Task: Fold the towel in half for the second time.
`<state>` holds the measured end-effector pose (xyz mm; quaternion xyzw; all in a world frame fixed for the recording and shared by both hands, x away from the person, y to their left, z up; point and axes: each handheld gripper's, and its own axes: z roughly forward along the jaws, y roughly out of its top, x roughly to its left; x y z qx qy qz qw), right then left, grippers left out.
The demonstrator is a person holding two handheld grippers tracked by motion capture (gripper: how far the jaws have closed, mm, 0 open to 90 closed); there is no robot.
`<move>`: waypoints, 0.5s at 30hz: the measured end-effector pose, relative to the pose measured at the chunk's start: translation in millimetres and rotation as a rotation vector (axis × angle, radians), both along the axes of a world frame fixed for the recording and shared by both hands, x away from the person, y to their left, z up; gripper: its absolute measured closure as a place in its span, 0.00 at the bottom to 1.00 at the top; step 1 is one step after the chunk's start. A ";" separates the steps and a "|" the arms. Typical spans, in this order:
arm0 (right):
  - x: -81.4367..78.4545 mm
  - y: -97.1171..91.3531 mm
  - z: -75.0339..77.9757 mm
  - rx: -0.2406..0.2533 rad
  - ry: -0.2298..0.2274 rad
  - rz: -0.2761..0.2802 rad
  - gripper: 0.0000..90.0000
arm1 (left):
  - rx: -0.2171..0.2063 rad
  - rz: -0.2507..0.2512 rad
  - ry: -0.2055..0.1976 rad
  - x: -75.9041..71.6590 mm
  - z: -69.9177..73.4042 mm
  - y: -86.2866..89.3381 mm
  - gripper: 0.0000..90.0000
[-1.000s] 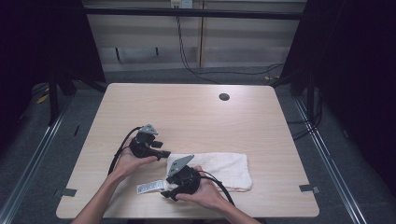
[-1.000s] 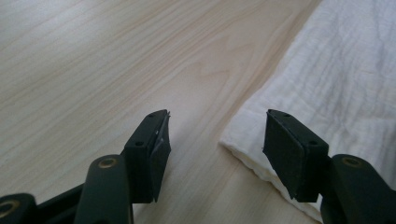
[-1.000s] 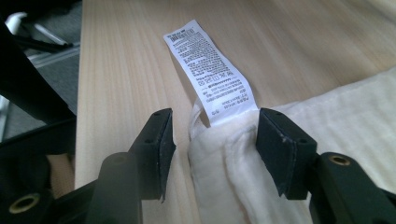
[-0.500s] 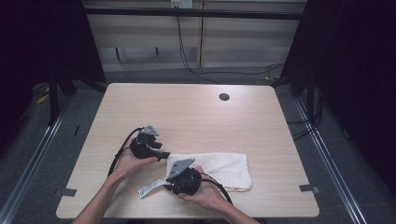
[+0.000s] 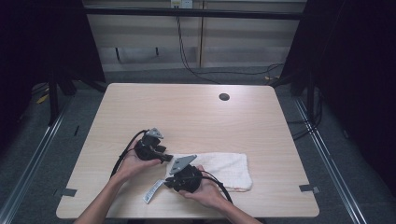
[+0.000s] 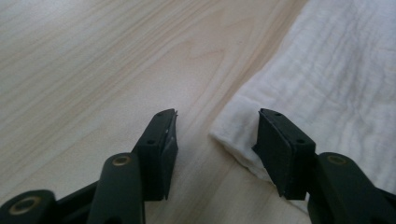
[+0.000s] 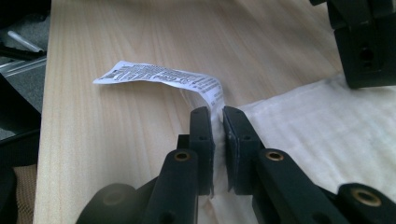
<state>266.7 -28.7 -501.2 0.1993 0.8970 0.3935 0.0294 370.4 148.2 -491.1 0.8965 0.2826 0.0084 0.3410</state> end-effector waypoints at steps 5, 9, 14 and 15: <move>-0.5 0.9 -0.4 0.002 -0.002 -0.006 0.92 | -0.008 -0.022 0.020 -1.4 0.2 -4.7 0.62; -0.5 0.9 -0.4 0.003 0.001 -0.009 0.92 | 0.010 -0.044 0.007 -5.3 1.0 -7.5 0.69; -0.4 0.9 -0.2 0.003 0.005 -0.012 0.92 | 0.011 -0.064 -0.015 -9.5 -0.1 -10.0 0.85; -0.3 1.0 -0.3 0.004 0.004 -0.011 0.92 | 0.010 -0.071 -0.010 -9.4 -0.2 -10.4 0.88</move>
